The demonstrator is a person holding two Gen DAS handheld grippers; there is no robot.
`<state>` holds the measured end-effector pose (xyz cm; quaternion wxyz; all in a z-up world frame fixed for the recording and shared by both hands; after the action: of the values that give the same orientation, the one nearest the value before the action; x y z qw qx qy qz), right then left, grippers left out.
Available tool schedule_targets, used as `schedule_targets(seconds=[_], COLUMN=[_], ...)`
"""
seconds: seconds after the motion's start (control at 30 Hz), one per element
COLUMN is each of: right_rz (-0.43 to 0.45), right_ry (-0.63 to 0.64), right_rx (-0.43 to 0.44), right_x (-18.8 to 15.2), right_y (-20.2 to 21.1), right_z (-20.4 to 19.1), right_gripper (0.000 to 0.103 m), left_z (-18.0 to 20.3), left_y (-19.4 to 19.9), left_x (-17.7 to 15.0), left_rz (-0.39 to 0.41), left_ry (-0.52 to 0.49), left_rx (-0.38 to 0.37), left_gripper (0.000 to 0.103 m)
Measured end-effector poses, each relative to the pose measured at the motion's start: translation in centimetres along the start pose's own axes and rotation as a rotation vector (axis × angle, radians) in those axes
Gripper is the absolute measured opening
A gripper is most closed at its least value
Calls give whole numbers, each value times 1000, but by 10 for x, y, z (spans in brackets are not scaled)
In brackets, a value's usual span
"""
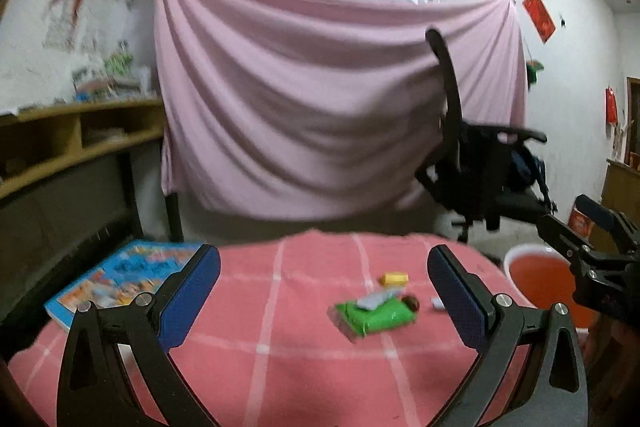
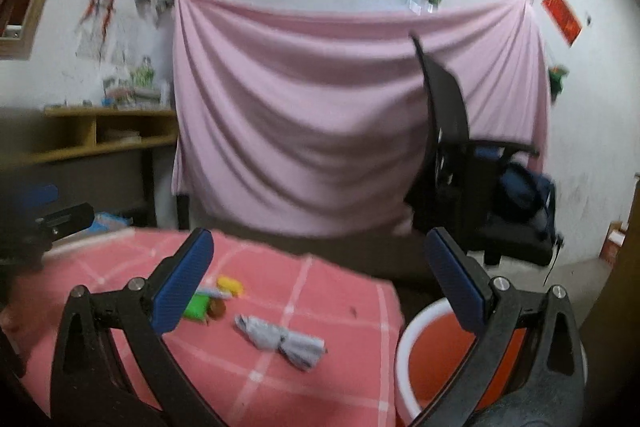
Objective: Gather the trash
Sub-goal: 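Move both tools back over the table toward the remaining trash, then grasp the crumpled white tissue with the right tool while the left tool grasps the green packet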
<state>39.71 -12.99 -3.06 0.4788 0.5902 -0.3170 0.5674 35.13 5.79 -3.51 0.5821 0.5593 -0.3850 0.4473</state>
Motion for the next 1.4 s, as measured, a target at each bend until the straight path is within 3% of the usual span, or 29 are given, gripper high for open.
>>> schedule_targets(seconds=[0.2,0.37,0.47,0.57,0.67,0.73,0.87,1.03,1.27,1.4], right_rz=[-246,-429,-502,-563,-611,-635,-638,-640,-627,-576], right_ry=[-25,-24,-2,21,45,58,82,79,65,54], right_rx=[65,167,220,242,252,247,239,246,252,250], right_x=[-37,-69,-82,-92,-102,-106,-107,-108,-104,-96], right_y=[-39,-62,-70,-74,-76,-78,-78,-73,-72,-67], right_z=[5,-7,-16,-25,-30,-32,-34,-32,-32,-32], right_gripper=[102,91,87,78,71,60,48,31,29,28], left_z=[9,25,31,32,31,32,34,32,33,37], left_y=[-37,-64,-74,-81,-87,-91,-95,-98,-94,-82], left_x=[-26,-55,-65,-71,-70,-67,-67,-66,-65,-61], left_rz=[-211,-399,-466,-513,-523,-527,-551,-558,-541,-500], left_ry=[3,-2,21,52,96,113,113,161,152,141], left_rx=[-55,-138,-191,-216,-235,-245,-236,-247,-249,-252], left_gripper=[100,72,57,56,56,55,37,29,22,20])
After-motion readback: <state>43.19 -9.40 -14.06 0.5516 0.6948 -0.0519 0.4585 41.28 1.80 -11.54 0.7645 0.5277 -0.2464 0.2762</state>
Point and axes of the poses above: each gripper's, at about its wrist camera, not at the fingertips, and y roughly against the way its jaws point, z to its right, x to its top, the point moved 9 cm from there along -y, roughly the way its jaws point, and after that the axes turned 1 degree about z, right-handed, at the moved point
